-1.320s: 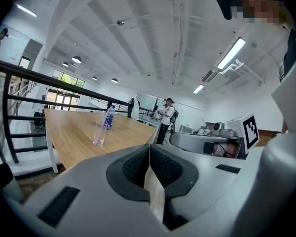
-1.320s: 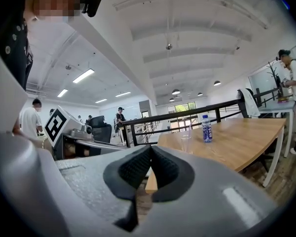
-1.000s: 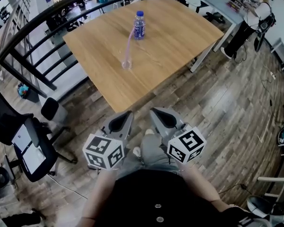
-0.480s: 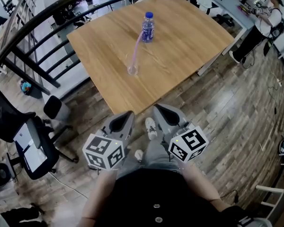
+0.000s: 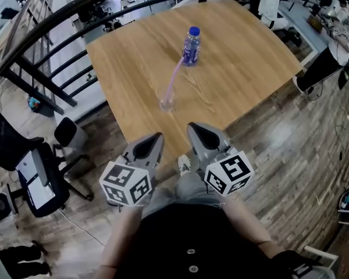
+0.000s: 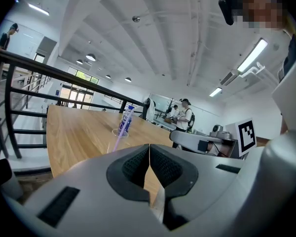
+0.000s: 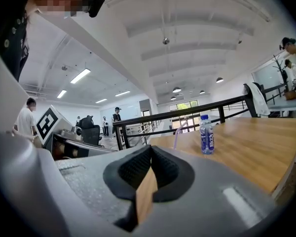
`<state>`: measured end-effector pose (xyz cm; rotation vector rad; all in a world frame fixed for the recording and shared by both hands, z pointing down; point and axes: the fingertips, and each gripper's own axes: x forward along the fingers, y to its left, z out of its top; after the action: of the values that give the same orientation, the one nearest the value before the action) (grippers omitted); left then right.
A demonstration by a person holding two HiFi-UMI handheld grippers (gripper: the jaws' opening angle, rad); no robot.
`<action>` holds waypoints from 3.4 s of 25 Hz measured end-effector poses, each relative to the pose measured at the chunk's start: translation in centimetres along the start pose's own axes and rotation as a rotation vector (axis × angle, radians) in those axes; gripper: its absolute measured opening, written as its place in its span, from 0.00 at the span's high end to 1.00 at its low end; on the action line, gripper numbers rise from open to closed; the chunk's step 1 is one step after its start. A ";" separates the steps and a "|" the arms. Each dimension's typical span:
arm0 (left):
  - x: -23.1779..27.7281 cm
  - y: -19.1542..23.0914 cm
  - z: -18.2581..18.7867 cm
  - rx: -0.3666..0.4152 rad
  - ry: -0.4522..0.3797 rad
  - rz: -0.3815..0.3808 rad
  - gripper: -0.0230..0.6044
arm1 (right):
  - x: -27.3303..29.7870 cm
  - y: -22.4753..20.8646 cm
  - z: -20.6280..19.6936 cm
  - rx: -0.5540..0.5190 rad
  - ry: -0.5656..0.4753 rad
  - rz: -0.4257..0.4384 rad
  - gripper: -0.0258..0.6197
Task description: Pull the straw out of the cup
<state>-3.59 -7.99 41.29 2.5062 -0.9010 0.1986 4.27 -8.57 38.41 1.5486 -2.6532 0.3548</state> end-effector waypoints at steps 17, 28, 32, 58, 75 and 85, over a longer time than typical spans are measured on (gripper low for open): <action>5.2 5.9 3.0 -0.130 -0.076 0.205 0.93 | 9.2 -6.7 1.3 -0.002 0.075 0.197 0.81; 7.2 7.7 3.0 -0.215 -0.110 0.323 0.93 | 14.1 -8.8 -0.1 -0.028 0.162 0.337 0.81; 7.5 8.2 2.9 -0.226 -0.120 0.349 0.93 | 15.5 -8.8 -0.7 -0.036 0.184 0.387 0.81; 8.6 9.7 3.1 -0.270 -0.120 0.357 0.93 | 17.3 -8.2 -2.0 0.020 0.228 0.451 0.90; 7.9 10.1 3.5 -0.272 -0.083 0.299 0.93 | 16.7 -8.0 -1.5 0.074 0.206 0.399 0.91; 8.3 9.8 3.7 -0.252 -0.073 0.249 0.93 | 15.4 -7.4 1.6 0.060 0.127 0.408 0.91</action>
<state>-3.42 -21.01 44.10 2.1794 -1.1891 0.0681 3.18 -25.55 40.54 0.9462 -2.8628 0.5334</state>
